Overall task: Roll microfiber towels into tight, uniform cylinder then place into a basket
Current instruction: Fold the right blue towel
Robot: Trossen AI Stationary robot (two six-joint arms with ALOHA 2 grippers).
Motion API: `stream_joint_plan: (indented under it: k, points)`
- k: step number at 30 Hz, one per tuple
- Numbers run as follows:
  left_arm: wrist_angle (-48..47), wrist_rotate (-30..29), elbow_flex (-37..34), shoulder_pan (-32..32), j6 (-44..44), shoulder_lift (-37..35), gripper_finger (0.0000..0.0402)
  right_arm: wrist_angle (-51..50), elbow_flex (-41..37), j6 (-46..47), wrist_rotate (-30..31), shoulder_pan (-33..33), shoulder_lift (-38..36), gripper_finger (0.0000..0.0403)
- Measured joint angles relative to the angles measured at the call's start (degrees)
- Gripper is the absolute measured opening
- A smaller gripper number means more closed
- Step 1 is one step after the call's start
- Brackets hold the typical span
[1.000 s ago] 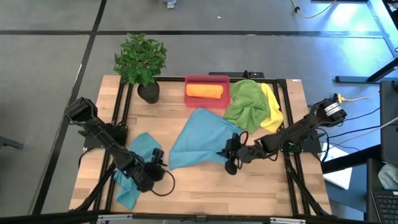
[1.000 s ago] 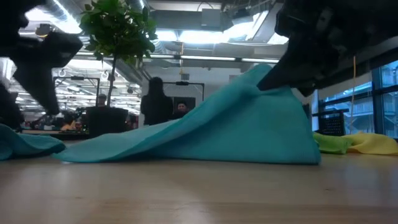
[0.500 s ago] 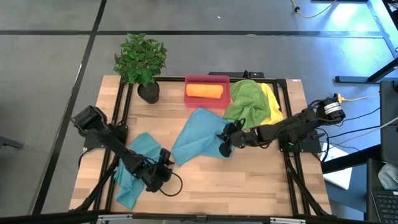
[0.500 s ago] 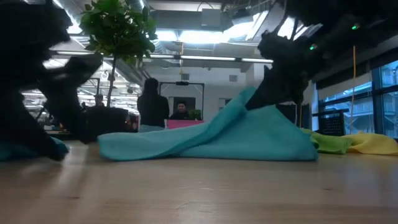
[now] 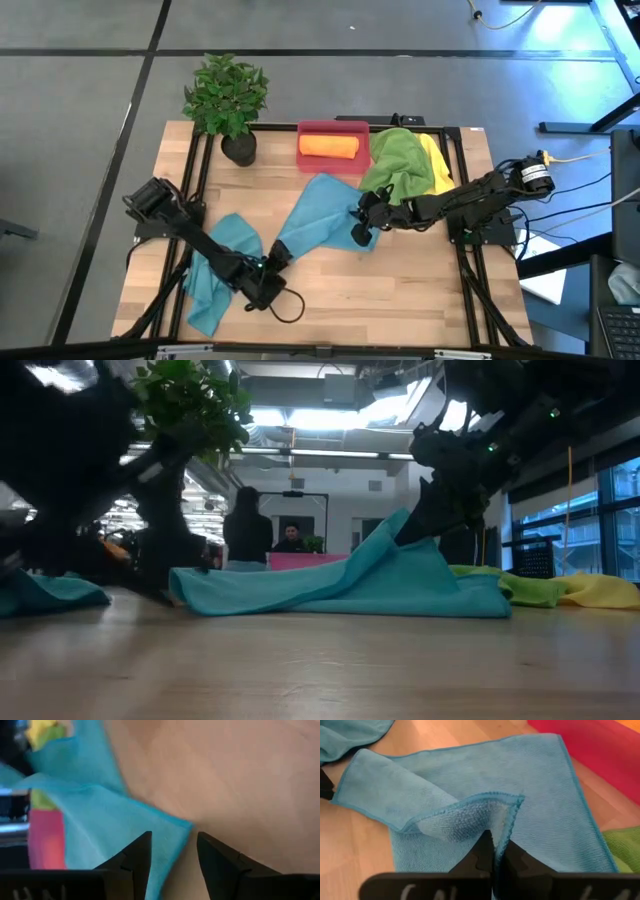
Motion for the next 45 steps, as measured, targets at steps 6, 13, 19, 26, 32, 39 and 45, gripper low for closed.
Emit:
stream_joint_plan:
  k: [6,13,19,26,32,39,45]
  points:
    - [0.0,1.7,0.2,1.6,2.0,2.0,0.0145,-0.2,0.0,-0.2,0.0,-0.4,0.0,0.0008]
    - [0.0,2.8,0.2,3.4,1.6,2.1,0.0127,-0.2,0.0,-0.9,0.0,-0.4,0.0,0.0008]
    - [-0.3,4.0,0.1,4.6,-1.7,2.1,0.0035,-0.2,0.0,-1.6,0.0,-0.4,0.0,0.0008]
    - [-0.8,6.1,0.4,5.6,-7.0,1.8,0.0002,0.6,0.0,-4.3,-0.3,-0.4,0.0,0.0044]
    - [-0.7,6.1,0.4,5.6,-7.8,0.1,0.0001,1.0,0.0,-4.7,-2.6,-0.4,0.0,0.0129]
    - [-0.6,6.2,0.5,5.6,-10.2,-0.2,0.0,5.4,0.0,-12.2,-9.0,-0.4,0.0,0.0161]
    - [-0.6,6.3,0.5,5.6,-10.7,-0.3,0.0,10.3,0.1,-19.9,-12.7,-0.3,0.0,0.0125]
